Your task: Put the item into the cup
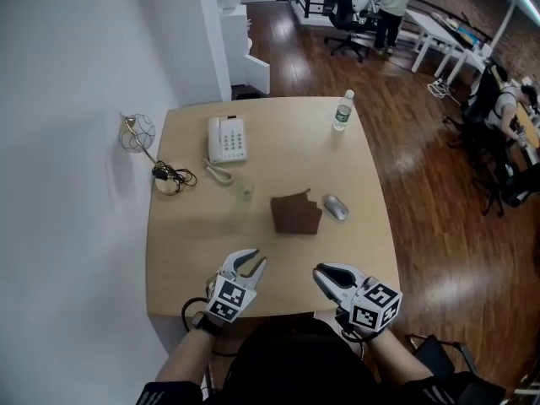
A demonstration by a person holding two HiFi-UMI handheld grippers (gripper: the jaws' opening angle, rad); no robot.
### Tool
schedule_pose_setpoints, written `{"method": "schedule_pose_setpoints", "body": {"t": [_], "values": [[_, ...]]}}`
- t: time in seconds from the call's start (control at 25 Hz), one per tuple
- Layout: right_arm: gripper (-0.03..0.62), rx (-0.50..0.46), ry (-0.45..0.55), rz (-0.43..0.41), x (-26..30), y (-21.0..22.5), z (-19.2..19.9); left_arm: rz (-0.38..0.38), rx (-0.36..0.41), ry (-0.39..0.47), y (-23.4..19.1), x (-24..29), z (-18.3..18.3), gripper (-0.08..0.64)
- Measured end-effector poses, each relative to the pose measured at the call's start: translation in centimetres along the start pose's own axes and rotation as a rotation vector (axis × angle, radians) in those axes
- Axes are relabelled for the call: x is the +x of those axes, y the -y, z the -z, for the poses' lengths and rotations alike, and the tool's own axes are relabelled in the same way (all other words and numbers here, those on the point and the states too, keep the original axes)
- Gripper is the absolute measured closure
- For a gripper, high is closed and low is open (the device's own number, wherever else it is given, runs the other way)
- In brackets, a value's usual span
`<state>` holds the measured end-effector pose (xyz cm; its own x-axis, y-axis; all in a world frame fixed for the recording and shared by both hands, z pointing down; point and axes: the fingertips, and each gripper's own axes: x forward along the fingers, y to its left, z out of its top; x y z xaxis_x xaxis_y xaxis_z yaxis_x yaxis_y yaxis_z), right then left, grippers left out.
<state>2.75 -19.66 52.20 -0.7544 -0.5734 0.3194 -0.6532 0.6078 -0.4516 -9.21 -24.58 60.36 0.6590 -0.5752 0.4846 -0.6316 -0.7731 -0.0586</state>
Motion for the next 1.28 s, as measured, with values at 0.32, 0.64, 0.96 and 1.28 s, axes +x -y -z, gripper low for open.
{"method": "schedule_pose_setpoints", "body": {"t": [0.32, 0.64, 0.96, 1.28], "values": [[0.532, -0.017, 0.001, -0.017, -3.7, -3.3, 2.3, 0.036, -0.043, 0.05, 6.5, -6.0, -0.3, 0.451], [0.532, -0.056, 0.028, -0.098, -11.1, -8.3, 6.2, -0.003, -0.046, 0.126, 16.5, -10.2, -2.0, 0.449], [0.534, -0.05, 0.042, -0.13, -20.8, -12.9, 12.0, -0.003, -0.051, 0.121, 29.9, -14.7, -1.1, 0.448], [0.584, -0.048, 0.065, -0.167, -25.5, -16.1, 14.8, -0.015, -0.042, 0.13, 35.9, -18.8, -1.5, 0.445]]}}
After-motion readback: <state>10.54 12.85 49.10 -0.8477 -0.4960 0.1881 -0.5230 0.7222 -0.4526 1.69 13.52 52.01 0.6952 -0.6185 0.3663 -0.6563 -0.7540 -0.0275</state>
